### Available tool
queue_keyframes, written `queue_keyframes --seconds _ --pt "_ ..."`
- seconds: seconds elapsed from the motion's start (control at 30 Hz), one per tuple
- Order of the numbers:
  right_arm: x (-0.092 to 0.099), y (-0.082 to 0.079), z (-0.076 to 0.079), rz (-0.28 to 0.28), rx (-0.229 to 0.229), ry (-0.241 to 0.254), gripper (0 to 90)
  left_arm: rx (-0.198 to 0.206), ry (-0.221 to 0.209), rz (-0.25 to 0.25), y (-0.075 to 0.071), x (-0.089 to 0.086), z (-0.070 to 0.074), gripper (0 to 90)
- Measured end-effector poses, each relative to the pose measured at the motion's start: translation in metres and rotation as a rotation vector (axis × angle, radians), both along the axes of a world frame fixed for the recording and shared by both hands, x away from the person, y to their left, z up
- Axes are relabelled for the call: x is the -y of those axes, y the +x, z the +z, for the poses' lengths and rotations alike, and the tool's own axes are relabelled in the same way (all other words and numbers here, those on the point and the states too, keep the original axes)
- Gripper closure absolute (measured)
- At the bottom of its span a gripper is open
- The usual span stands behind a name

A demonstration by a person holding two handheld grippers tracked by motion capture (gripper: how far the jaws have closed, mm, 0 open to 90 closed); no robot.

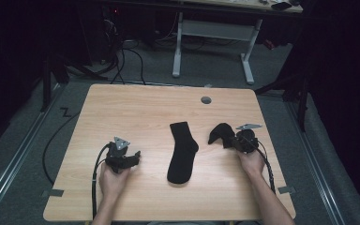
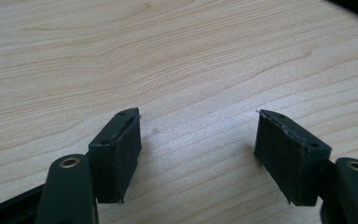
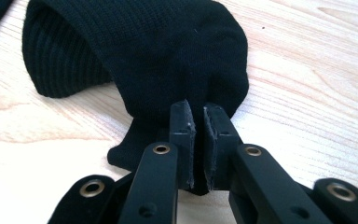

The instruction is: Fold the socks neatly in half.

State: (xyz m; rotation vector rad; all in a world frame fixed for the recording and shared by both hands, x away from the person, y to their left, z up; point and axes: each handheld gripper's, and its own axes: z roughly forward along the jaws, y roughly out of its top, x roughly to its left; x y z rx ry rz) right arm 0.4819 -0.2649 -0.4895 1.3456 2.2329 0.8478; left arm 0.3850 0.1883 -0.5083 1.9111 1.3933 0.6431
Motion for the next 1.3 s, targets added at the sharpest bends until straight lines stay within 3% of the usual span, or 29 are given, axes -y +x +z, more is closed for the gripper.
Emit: queue_keyframes --seconds 0.13,0.4,0.6,0.9,1.3 --pt "0.003 -0.004 0.003 0.01 0.005 0.058 84.0 0.0 0.001 0.0 0.0 0.0 0.0 31.6" --pt "0.0 -0.022 0.038 0.074 0.091 0.14 84.2 0.0 0.001 0.002 0.0 0.0 0.0 31.5" --pt "-0.002 -0.03 0.058 0.105 0.119 0.198 84.1 0.0 0.002 0.003 0.0 0.0 0.0 31.3" --pt "-0.011 -0.035 0.078 0.131 0.128 0.232 84.1 0.0 0.002 0.002 0.0 0.001 0.0 31.0" --pt "-0.032 -0.032 0.087 0.154 0.13 0.254 84.0 -0.003 0.004 0.0 0.0 0.001 0.0 30.6"
